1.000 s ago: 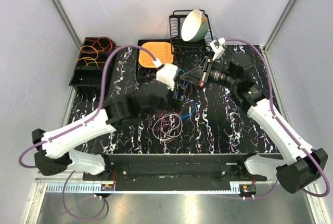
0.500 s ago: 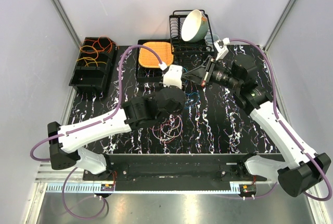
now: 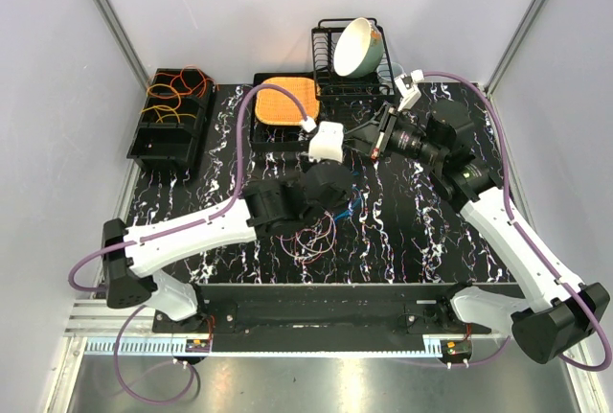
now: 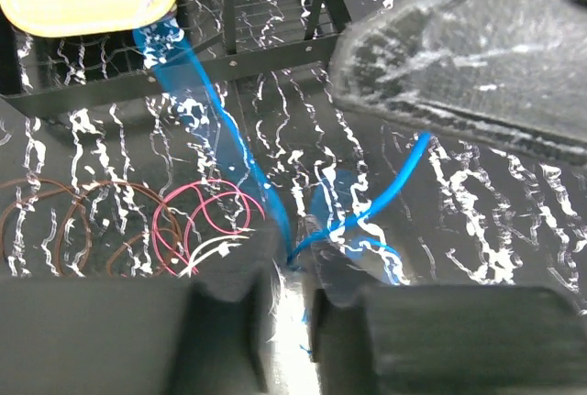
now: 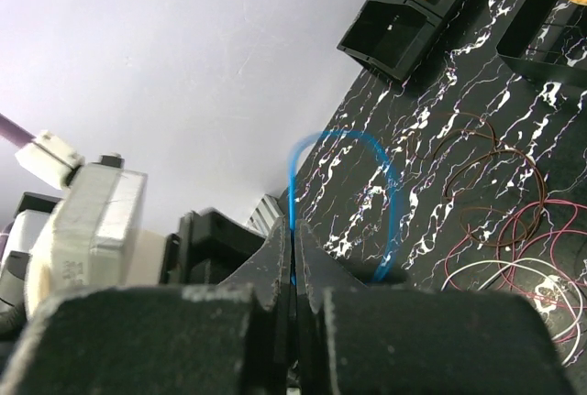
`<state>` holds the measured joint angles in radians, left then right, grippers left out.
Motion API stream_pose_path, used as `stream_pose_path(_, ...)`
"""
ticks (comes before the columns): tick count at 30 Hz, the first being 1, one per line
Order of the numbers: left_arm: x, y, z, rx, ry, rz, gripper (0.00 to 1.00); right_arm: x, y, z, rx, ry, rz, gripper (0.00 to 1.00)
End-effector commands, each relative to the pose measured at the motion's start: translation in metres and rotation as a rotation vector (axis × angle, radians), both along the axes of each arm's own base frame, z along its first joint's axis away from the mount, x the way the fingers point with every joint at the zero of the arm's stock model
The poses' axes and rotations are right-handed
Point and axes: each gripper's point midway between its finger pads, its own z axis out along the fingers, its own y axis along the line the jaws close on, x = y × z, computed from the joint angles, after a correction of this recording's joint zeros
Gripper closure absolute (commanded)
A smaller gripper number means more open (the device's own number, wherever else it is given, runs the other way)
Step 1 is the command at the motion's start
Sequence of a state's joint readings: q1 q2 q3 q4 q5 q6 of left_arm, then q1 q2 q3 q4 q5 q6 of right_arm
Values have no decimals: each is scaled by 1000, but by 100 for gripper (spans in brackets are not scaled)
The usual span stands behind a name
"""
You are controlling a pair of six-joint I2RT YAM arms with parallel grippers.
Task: Untangle the cables
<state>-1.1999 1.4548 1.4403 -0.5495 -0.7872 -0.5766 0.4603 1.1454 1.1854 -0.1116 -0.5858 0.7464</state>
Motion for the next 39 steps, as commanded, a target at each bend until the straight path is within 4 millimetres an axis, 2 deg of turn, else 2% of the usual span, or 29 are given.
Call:
stream_pose_path(1,10,-11,18,-62,-56,51,100,-11,-3,30,40,-65,3,100)
stream_pose_path(3,11,-10,21,-62,-62,53,100,-11,-4,29,37,-61,-3,100)
stream_pose_path(4,11,-8,24,-64,-69,57,100,-11,-5,28,30,-65,-10,96)
stream_pose_path(5,12,-4,26,-53,-76,60,100,-10,-6,28,24,-66,-19,88)
stream_pose_path(6,12,-1,25,-42,-79,62,100,-6,-10,24,9,-55,-54,54)
stream_pose_path(7,16,10,33,-51,-89,78,100,-3,-14,22,-11,-60,-88,37)
stream_pose_path(8,19,19,32,-38,-85,87,100,2,-19,19,-31,-51,-133,26)
stream_pose_path(9,30,37,30,-30,-79,126,100,12,-31,10,-71,-27,-228,12)
stream_pose_path(11,37,65,40,-59,-74,143,100,22,-48,-1,-127,-17,-336,6)
stream_pose_path(12,42,79,36,-50,-68,160,100,30,-62,-12,-170,11,-428,5)
stream_pose_path(13,56,103,38,-41,-70,202,100,32,-68,-16,-190,10,-460,3)
stream_pose_path(14,57,122,46,-55,-86,225,100,36,-74,-25,-214,22,-496,3)
stream_pose_path(15,70,149,49,-49,-95,294,100,36,-76,-31,-226,32,-503,3)
stream_pose_path(17,76,179,61,-32,-127,340,100,37,-76,-44,-243,55,-505,3)
stream_pose_path(18,86,205,63,-15,-136,407,100,38,-75,-49,-249,66,-502,3)
stream_pose_path(20,95,229,69,23,-158,453,100,37,-72,-62,-260,90,-487,3)
stream_pose_path(21,102,253,70,33,-164,515,100,38,-71,-66,-263,95,-480,3)
stream_pose_path(23,111,270,73,37,-171,533,100,38,-69,-78,-276,118,-471,3)
stream_pose_path(24,119,288,70,44,-163,575,100,38,-69,-82,-280,121,-469,3)
stream_pose_path(26,127,303,72,53,-170,603,100,37,-66,-93,-287,136,-453,3)
stream_pose_path(27,134,317,67,65,-158,638,100,37,-66,-98,-289,147,-450,3)
stream_pose_path(29,142,330,69,67,-167,661,100,36,-64,-109,-293,160,-434,4)
stream_pose_path(30,149,342,62,72,-149,679,100,35,-63,-114,-295,169,-428,4)
stream_pose_path(32,158,360,65,74,-158,714,100,34,-62,-129,-302,185,-423,4)
stream_pose_path(34,171,370,58,97,-143,733,100,32,-62,-149,-321,207,-416,4)
stream_pose_path(36,178,384,58,105,-144,758,100,33,-62,-158,-324,208,-415,4)
stream_pose_path(37,187,387,54,114,-136,762,100,32,-63,-172,-341,226,-415,4)
stream_pose_path(39,194,400,50,137,-123,786,100,34,-64,-181,-347,227,-422,4)
